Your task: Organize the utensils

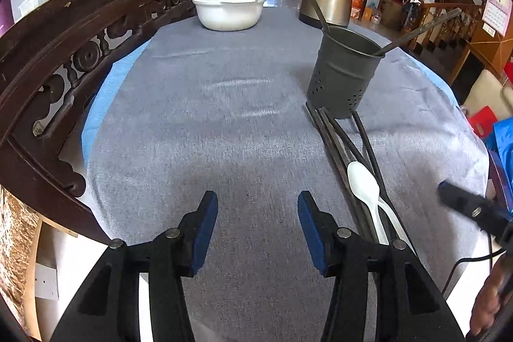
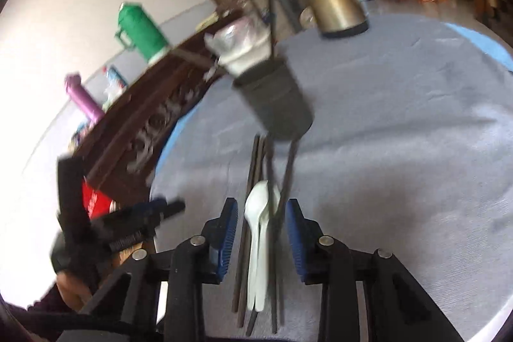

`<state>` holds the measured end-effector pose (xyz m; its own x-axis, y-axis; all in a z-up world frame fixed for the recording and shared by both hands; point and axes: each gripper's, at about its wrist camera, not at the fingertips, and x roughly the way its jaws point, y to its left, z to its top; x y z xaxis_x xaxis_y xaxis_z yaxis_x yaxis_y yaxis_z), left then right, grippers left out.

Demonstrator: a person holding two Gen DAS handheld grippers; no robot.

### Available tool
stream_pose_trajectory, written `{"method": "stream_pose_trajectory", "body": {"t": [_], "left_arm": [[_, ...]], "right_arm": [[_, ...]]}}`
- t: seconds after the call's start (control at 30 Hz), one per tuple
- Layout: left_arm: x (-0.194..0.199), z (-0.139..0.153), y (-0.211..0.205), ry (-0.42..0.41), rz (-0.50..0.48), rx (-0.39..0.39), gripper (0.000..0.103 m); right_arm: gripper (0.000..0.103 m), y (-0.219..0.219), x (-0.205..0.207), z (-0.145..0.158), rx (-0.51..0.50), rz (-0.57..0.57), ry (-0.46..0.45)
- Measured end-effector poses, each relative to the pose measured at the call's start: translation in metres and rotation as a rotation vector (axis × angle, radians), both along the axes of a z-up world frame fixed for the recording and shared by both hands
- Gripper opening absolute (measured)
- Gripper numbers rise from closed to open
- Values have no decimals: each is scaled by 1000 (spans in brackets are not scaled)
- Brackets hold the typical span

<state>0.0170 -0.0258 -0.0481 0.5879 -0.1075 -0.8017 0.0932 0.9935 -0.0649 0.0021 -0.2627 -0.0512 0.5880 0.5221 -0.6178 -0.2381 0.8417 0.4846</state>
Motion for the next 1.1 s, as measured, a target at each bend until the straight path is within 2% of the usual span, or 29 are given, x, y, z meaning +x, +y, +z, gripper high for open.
{"method": "stream_pose_trajectory", "body": {"t": [0.1,0.37,0.43,0.47,0.53,0.77,0.8,0.93,1.1], "left_arm": [[0,-2,-3,0,-9,16,54],[5,-7,-4,19,-13,9,54],[5,-8,-4,23,-16,10,54],[5,-9,-5,24,-18,9,54],[5,-9,-6,30,-21,6,54],[6,-6,-23,59,-82,-52,54],[7,-7,-27,67,-94,-62,57],[18,-14,-45,140,-126,-118,59],[31,-30,-64,229,-144,-158,62]], "right_arm": [[27,10,5,-13,-3,22,51],[26,30,14,-35,-132,61,132],[26,33,17,-41,-197,51,142],[22,32,17,-43,-217,40,143],[21,23,20,-43,-224,-5,137],[24,-20,24,-42,-112,-147,153],[24,-24,24,-40,-96,-154,151],[24,-41,18,-30,-17,-168,102],[24,-49,17,-26,7,-181,83]]}}
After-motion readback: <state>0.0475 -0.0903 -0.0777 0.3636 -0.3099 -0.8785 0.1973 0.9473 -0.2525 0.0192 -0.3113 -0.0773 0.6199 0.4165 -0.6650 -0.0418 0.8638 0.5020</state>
